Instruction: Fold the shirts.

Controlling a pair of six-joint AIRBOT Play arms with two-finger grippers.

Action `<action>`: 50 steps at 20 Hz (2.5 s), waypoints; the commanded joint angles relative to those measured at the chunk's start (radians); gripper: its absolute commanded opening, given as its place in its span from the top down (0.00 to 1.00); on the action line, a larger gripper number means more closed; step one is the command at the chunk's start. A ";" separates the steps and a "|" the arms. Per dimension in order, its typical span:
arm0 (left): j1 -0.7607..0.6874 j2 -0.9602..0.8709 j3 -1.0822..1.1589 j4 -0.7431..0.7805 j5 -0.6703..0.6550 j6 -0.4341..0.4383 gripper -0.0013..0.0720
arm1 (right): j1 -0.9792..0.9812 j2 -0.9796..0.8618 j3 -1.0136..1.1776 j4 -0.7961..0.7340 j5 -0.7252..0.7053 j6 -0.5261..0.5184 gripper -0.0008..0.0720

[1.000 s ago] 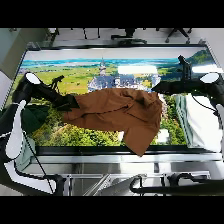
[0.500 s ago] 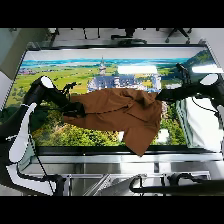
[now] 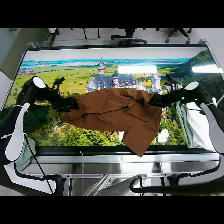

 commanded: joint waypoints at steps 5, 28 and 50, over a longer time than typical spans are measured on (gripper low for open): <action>0.104 -0.014 0.000 0.003 0.149 0.018 0.57 | 0.036 -0.069 0.002 0.040 -0.114 -0.025 0.39; 0.149 0.009 0.186 -0.246 -0.001 0.052 0.96 | 0.012 0.128 0.056 0.183 -0.072 -0.106 0.97; 0.157 0.862 0.186 -0.091 -0.028 0.045 0.96 | -0.145 0.666 0.469 0.096 -0.069 -0.128 0.97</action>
